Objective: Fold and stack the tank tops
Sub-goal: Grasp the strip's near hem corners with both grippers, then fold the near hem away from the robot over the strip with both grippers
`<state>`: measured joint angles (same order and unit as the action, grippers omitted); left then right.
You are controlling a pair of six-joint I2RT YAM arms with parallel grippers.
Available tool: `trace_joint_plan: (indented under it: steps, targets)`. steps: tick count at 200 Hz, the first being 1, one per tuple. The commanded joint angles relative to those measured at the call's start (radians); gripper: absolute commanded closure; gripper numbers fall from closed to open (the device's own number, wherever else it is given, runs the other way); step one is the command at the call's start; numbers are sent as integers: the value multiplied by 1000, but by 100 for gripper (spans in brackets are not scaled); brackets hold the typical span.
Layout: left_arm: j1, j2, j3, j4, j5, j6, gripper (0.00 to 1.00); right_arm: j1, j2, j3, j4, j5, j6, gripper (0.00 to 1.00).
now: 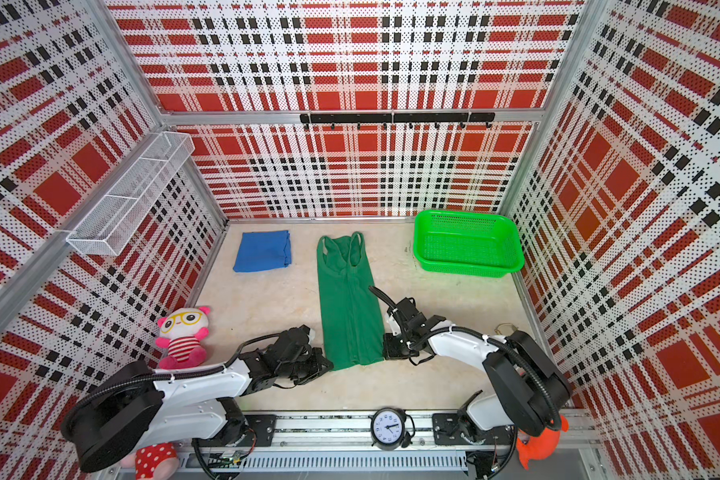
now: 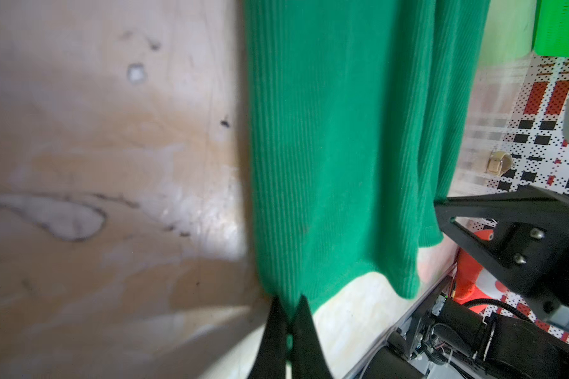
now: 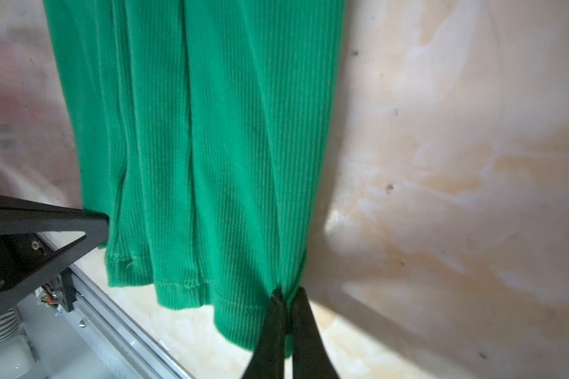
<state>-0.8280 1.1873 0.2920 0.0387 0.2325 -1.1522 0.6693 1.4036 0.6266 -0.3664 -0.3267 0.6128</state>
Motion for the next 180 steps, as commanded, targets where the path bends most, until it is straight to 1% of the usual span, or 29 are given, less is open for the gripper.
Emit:
trace_joint_plan:
  steps: [1,18,42,54,68,94,112,117,137,180]
  targets:
    - [-28,-63,-5,-69,-32,-16,100,32,-58,-10,-55,22,32,98]
    - [-71,-117,-8,-107,-55,-54,100,68,-91,-13,-88,41,58,100]
    - [-139,-189,8,-164,-94,-106,100,115,-145,-5,-138,54,88,100]
    - [-148,-216,29,-210,-114,-112,100,119,-170,12,-170,63,83,100]
    - [-136,-233,65,-265,-128,-85,100,119,-184,53,-216,87,61,100]
    - [-39,-234,153,-370,-115,20,100,115,-156,155,-301,121,-4,100]
    - [46,-218,202,-399,-92,97,100,106,-106,218,-328,138,-53,100]
    - [70,-209,212,-402,-82,121,100,101,-91,234,-330,146,-96,100]
    - [145,-155,258,-406,-59,207,100,65,-29,305,-338,167,-164,100]
    - [279,15,383,-383,-35,392,100,-8,126,491,-315,207,-311,100]
